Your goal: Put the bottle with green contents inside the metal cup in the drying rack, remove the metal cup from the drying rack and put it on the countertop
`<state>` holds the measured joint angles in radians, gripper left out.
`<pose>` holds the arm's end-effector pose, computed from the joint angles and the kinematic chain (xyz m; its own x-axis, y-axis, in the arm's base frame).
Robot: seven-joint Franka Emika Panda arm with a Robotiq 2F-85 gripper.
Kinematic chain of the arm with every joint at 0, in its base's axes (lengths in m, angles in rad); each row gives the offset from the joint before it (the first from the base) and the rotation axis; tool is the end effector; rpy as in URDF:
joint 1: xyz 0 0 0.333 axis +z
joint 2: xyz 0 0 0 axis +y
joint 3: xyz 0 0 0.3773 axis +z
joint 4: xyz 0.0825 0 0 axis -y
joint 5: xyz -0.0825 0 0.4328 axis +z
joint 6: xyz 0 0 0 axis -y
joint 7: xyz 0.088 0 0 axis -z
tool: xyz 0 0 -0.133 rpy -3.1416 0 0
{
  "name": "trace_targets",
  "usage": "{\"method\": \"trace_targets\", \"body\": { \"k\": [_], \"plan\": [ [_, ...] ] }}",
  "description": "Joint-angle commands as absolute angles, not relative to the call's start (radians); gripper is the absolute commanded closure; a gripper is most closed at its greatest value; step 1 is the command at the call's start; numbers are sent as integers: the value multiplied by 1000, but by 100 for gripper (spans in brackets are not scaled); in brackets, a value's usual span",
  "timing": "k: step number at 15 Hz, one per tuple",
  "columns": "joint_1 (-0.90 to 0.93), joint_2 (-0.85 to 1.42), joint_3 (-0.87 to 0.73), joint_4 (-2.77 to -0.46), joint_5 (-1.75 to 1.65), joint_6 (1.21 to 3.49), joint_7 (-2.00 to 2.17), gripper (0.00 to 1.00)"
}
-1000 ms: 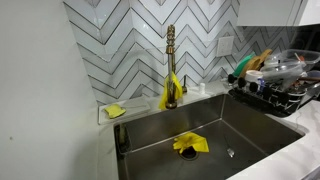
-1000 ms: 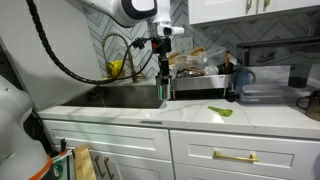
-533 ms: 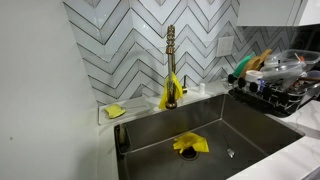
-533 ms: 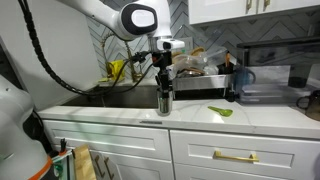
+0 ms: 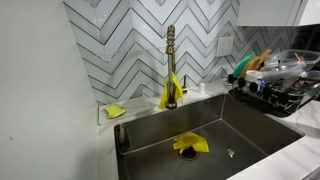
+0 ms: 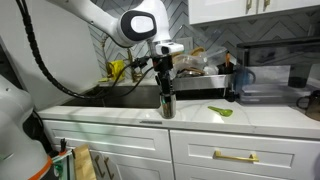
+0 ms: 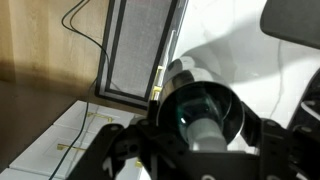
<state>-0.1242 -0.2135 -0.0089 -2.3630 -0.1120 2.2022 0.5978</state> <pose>0.4979 -0.0730 0.4237 0.7837 -0.6142 0.0927 -0.6197 -0.7834 0.0478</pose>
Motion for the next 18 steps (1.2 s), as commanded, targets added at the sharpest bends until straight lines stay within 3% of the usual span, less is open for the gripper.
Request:
{"method": "trace_targets", "body": {
  "k": [1,5,6,8,18],
  "plan": [
    [-133,-222,1,-2397,-142,2262,668,50],
    [-132,-209,3,-2407,-143,2306,720,50],
    [-133,-207,5,-2407,-152,2312,733,13],
    [-134,-208,2,-2402,-157,2313,748,1],
    [-170,-292,-15,-2293,-197,2215,752,0]
  ]
}}
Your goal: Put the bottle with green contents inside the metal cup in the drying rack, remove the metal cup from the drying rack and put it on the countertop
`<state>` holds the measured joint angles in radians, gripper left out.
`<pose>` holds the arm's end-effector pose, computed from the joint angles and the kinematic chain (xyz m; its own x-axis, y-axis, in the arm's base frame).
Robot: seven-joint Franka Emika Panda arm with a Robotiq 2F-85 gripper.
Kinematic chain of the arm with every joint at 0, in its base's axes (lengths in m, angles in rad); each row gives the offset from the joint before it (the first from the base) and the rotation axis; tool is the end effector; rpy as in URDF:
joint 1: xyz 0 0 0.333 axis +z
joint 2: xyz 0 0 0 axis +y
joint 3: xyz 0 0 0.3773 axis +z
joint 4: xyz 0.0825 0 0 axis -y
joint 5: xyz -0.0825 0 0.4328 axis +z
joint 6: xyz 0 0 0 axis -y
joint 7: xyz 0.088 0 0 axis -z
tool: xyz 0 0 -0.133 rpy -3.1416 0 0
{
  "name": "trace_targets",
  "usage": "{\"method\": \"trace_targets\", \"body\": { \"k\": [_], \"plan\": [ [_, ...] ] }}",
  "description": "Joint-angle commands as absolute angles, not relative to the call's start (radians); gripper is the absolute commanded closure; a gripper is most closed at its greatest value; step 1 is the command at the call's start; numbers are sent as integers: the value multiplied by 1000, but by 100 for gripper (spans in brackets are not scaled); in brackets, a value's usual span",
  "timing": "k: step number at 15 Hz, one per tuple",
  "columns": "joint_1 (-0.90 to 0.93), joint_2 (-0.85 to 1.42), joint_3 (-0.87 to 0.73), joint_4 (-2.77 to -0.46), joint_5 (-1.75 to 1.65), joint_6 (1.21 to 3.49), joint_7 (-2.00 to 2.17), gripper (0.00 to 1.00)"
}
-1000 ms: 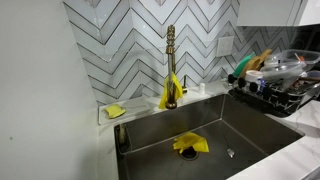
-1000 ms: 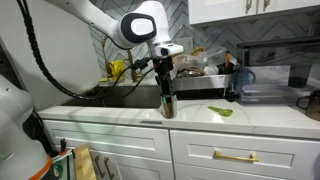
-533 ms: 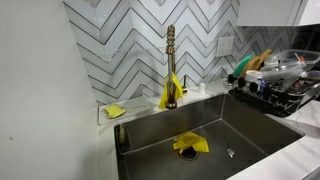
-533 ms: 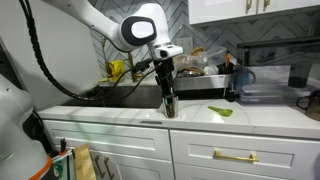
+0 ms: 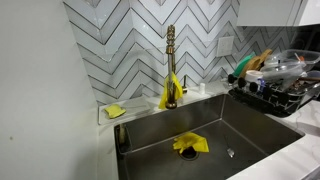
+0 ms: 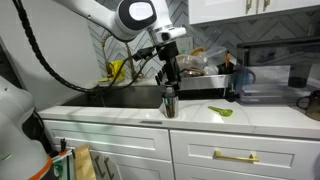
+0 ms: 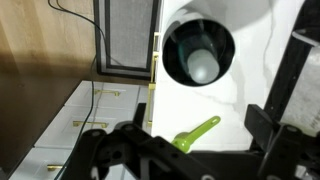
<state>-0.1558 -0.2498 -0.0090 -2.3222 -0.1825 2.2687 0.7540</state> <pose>0.5100 -0.0933 0.4706 0.6641 -0.7070 0.2430 -0.7266 -0.6869 -0.0129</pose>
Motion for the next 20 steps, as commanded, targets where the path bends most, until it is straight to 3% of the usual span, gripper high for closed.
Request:
{"method": "trace_targets", "body": {
  "k": [1,7,15,20],
  "plan": [
    [-171,-300,-20,-2263,-177,2180,738,0],
    [-170,-318,-56,-2124,-142,1937,609,0],
    [-120,-373,-117,-2113,97,1931,153,0],
    [-137,-352,-99,-2095,75,1951,174,0]
  ]
}}
